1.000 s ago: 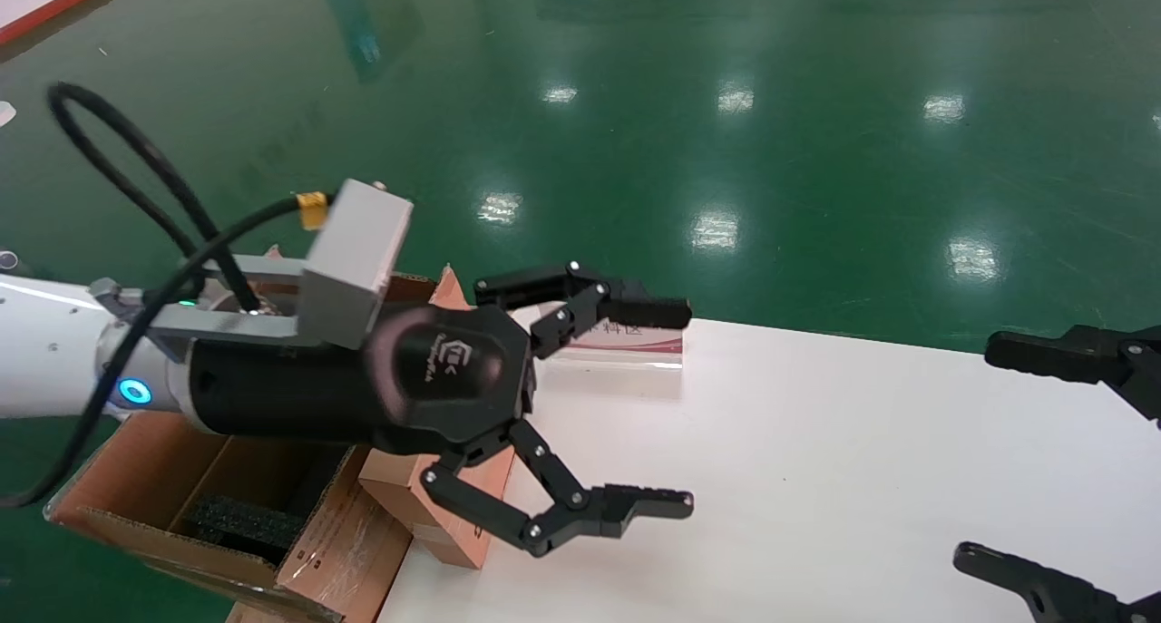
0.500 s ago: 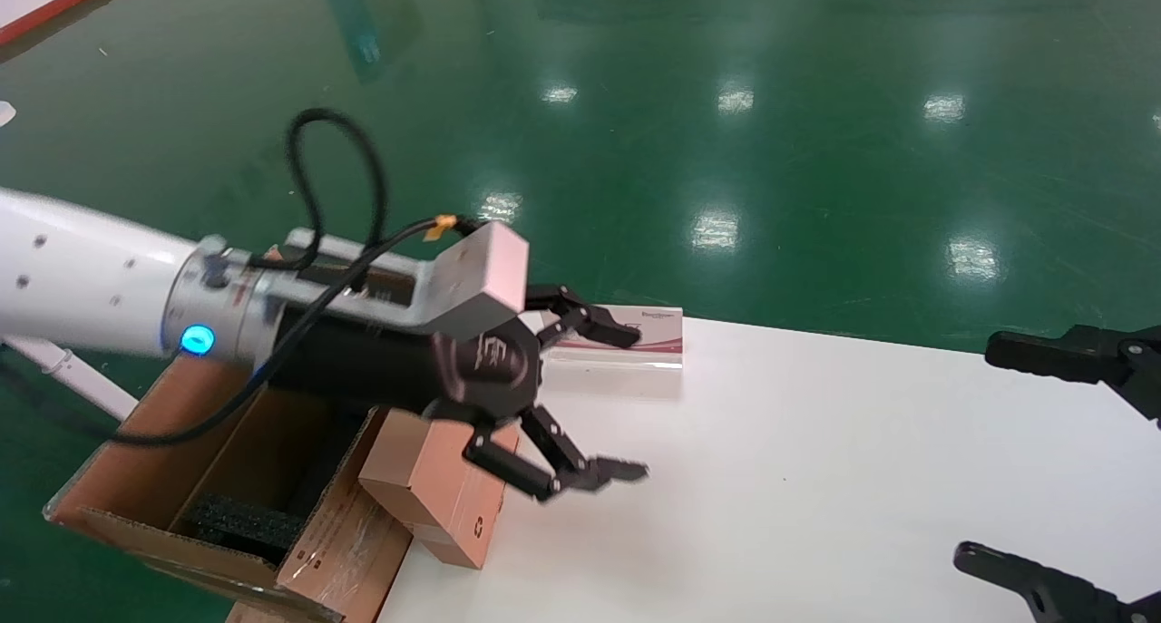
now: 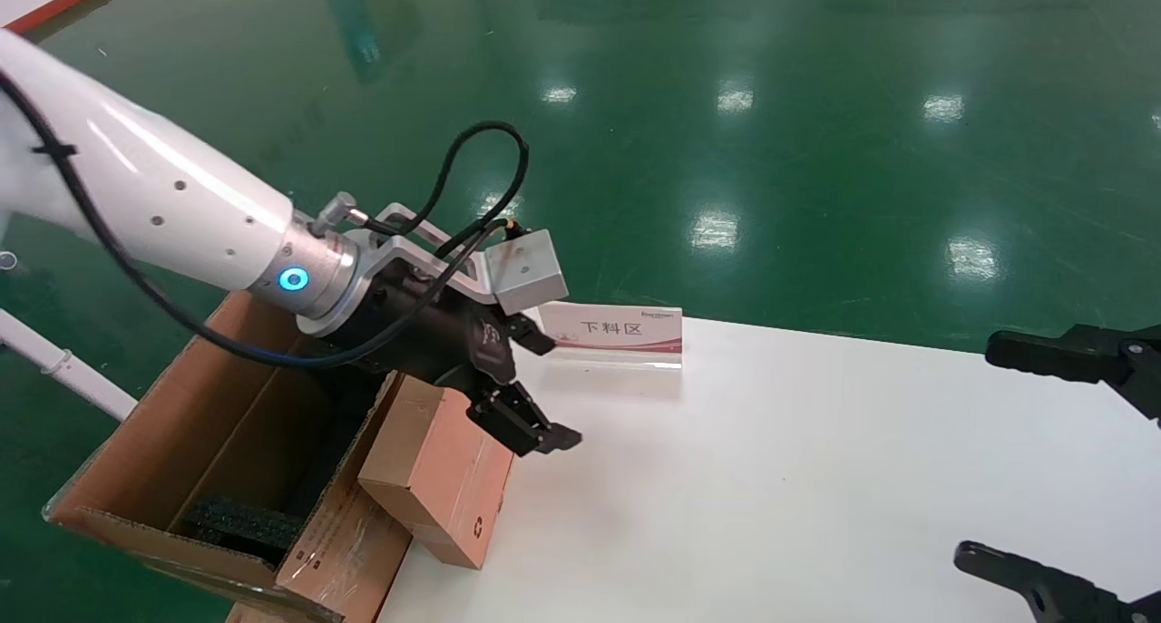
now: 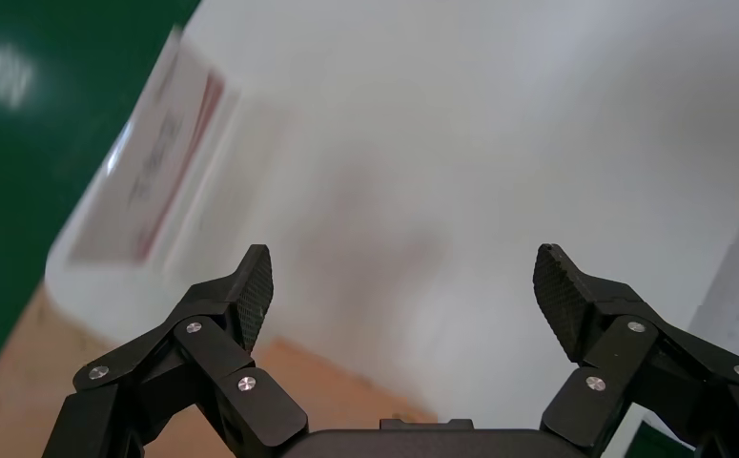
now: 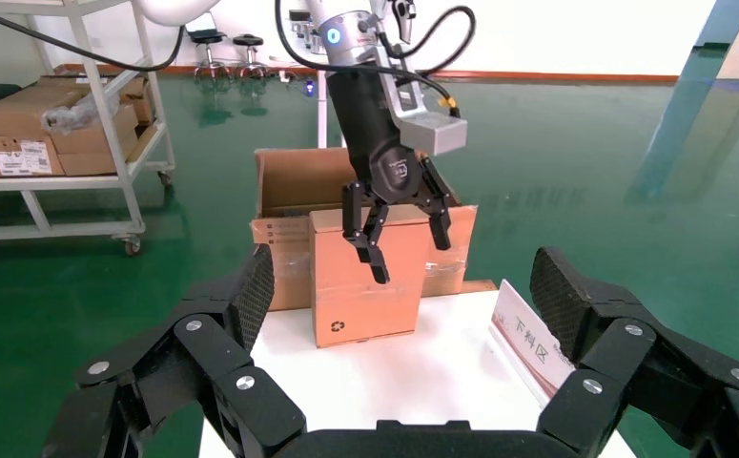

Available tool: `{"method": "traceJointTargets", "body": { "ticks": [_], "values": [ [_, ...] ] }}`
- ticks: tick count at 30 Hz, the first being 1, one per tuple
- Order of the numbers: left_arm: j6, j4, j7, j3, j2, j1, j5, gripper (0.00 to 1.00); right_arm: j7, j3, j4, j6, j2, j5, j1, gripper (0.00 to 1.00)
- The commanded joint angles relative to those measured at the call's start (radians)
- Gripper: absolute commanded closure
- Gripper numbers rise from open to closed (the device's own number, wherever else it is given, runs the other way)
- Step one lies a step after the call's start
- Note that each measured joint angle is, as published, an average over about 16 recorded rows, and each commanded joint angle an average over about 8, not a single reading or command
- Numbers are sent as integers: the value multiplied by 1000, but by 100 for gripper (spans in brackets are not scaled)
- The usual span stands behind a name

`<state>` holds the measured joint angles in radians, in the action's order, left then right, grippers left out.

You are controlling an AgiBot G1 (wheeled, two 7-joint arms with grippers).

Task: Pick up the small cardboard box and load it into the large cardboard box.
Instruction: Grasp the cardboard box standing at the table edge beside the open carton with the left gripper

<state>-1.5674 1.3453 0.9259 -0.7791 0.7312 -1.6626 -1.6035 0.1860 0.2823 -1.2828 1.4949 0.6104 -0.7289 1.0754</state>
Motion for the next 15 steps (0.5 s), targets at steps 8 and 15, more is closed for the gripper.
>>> {"method": "traceJointTargets", "body": {
  "ticks": [8, 15],
  "values": [
    [9, 3, 193, -139, 12, -110, -109, 0, 0, 1, 0, 0, 0, 0, 0, 0],
    [4, 6, 281, -211, 6, -177, -162, 0, -1, 1, 0, -1, 0, 1, 0, 0]
  ]
}}
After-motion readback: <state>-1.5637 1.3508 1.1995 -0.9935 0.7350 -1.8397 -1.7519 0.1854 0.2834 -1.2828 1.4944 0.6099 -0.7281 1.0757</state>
